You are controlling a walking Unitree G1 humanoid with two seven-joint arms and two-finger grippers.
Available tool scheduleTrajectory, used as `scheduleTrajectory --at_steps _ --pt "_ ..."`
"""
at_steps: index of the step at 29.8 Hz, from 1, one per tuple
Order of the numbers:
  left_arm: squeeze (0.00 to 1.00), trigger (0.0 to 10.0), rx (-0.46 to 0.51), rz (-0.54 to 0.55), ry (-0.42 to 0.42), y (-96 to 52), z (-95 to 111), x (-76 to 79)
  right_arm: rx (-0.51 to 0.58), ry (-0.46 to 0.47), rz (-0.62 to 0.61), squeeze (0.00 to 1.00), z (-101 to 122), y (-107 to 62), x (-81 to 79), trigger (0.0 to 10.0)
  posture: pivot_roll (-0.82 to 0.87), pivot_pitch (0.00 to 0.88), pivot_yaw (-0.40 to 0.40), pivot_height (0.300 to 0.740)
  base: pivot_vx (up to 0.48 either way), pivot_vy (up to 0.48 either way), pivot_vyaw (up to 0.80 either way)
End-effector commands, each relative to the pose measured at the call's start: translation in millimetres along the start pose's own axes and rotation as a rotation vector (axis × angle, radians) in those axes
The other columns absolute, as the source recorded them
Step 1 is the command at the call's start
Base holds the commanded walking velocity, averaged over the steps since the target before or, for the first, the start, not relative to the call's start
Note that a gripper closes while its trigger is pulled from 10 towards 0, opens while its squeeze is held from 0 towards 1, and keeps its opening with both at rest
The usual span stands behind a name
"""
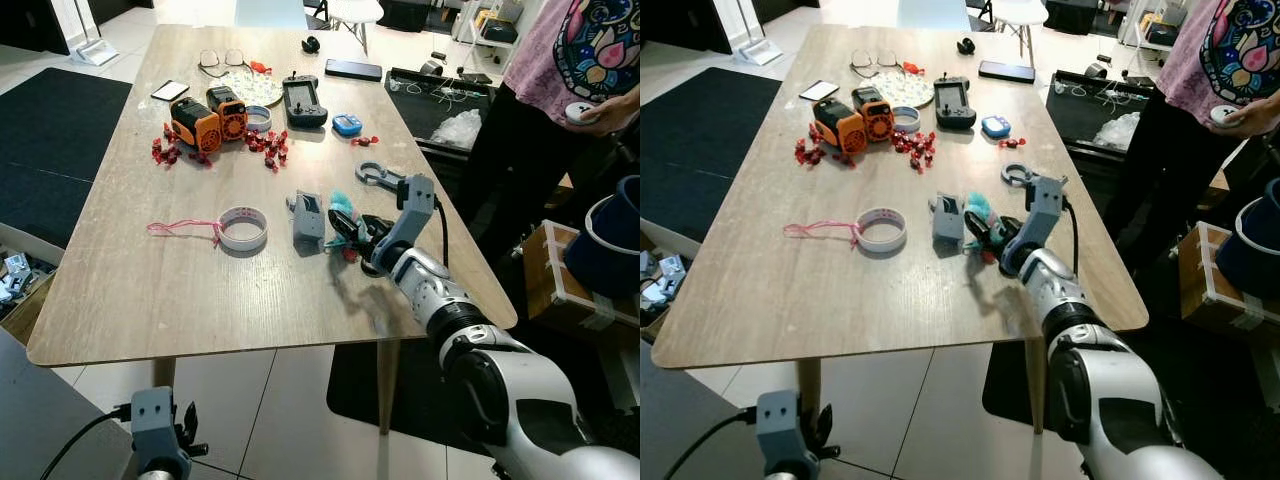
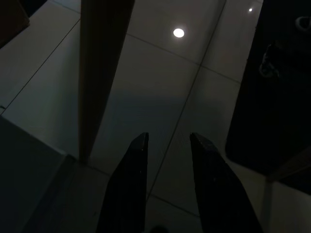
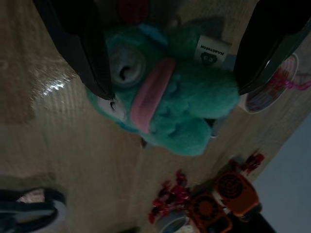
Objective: Hang keys on a hook
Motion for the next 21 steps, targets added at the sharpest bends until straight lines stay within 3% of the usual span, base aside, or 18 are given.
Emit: scheduleTrajectory --at_steps 1,3,8,11,15,21 --pt "0.00 10.0 -0.046 0.000 -0.021 -4.9 -12 2.7 -0.029 -0.019 -0.024 0.00 -7 -3.8 7.2 10.0 0.05 0.132 -0.066 0.740 0.000 0.000 0.00" --pt "0.00 10.0 -0.046 0.001 -0.021 -4.8 -12 2.6 -0.034 -0.066 -0.016 0.00 -7 -3.3 5.6 10.0 0.05 0.132 -0.066 0.740 0.000 0.000 0.00" --pt "0.00 10.0 -0.050 0.004 -0.019 -4.9 -13 1.6 -0.062 -0.324 -0.004 0.00 -9 -2.5 1.2 10.0 0.06 0.123 -0.066 0.740 0.000 0.000 0.00" --pt "0.00 10.0 -0.051 0.004 -0.019 -4.9 -13 1.1 -0.063 -0.380 -0.004 0.00 -9 -2.2 0.2 10.0 0.06 0.123 -0.066 0.740 0.000 0.000 0.00" --pt "0.00 10.0 -0.051 0.009 -0.020 -4.3 -12 -0.1 -0.043 -0.534 -0.008 0.00 -5 -0.9 -3.6 10.0 0.06 0.126 -0.068 0.740 0.000 0.000 0.00" --pt "0.00 10.0 -0.048 0.017 -0.027 -4.1 -12 -1.5 -0.014 -0.584 0.006 0.00 -2 -0.4 -7.5 10.0 0.06 0.131 -0.071 0.740 0.000 0.000 0.00"
Point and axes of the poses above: a point about 5 cm out from each wrist's last joint towards the gripper, its own y axis pointing out of the wrist towards the gripper, its own z axis along the axis of the wrist's last joint, x = y × z, the point moved 4 cm from there along y, pointing out of the wrist towards the gripper, and after that the axes turned 1 degree about y, right-handed, at the moved point
